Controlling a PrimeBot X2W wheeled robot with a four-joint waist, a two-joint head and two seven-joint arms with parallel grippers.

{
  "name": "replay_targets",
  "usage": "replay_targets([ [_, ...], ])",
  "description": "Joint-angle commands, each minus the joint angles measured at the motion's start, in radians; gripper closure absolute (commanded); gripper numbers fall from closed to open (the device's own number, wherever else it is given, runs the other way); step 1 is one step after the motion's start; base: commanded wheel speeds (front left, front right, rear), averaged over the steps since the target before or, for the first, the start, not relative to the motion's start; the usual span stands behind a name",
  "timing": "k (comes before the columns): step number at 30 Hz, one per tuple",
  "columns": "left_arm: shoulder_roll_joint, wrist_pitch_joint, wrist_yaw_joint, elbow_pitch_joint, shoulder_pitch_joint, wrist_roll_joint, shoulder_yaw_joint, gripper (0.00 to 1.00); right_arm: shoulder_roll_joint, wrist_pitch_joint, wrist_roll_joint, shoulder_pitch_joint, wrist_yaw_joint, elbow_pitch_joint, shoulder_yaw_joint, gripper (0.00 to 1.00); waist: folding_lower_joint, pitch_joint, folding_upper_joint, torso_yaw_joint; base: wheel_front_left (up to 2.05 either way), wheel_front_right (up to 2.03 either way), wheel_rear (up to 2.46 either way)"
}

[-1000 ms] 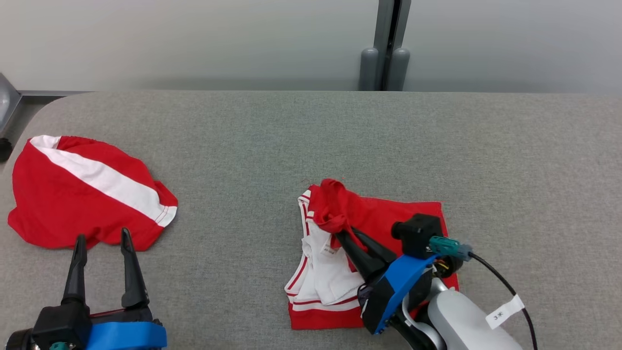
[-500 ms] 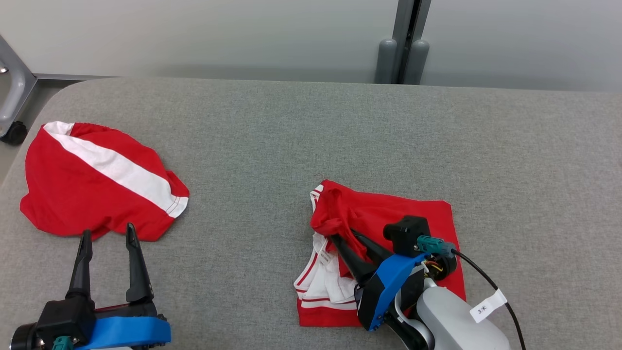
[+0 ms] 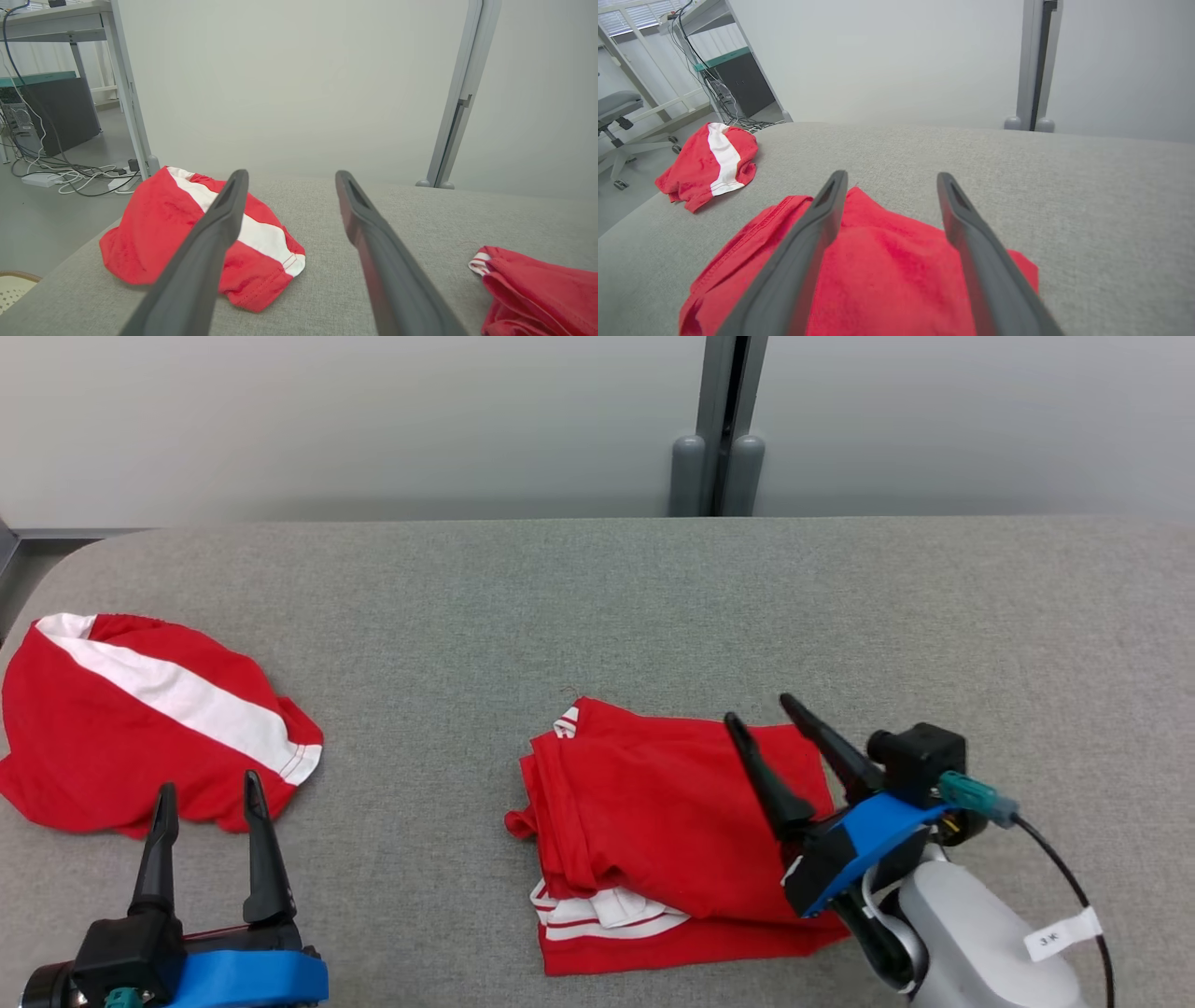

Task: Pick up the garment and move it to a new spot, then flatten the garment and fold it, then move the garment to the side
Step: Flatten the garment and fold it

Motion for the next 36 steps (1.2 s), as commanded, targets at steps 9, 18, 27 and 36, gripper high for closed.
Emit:
replay_targets([
  [9, -0.001, -0.005, 0.004, -0.011, 0.021, 0.011, -0.011, 0.00, -0.023, -0.014, -0.120, 0.128, 0.000, -0.136, -0.239, 0.00, 0.0000, -0.026, -0.0001, -0.030, 0.00, 0.00, 0.00],
  [18, 0.000, -0.005, 0.002, 0.008, 0.055, 0.040, -0.026, 0.00, 0.042, -0.014, -0.239, 0.301, 0.000, -0.266, -0.405, 0.00, 0.0000, -0.065, -0.0001, -0.034, 0.00, 0.00, 0.00],
  [27, 0.011, -0.005, 0.011, 0.046, 0.073, 0.082, -0.049, 0.00, 0.085, -0.006, -0.293, 0.408, 0.000, -0.322, -0.468, 0.00, 0.0000, -0.085, -0.0001, -0.025, 0.00, 0.00, 0.00],
  [36, 0.014, -0.005, 0.024, 0.064, 0.076, 0.097, -0.072, 0.00, 0.104, 0.027, -0.325, 0.463, 0.000, -0.361, -0.463, 0.00, 0.0000, -0.110, -0.0001, -0.013, 0.00, 0.00, 0.00],
])
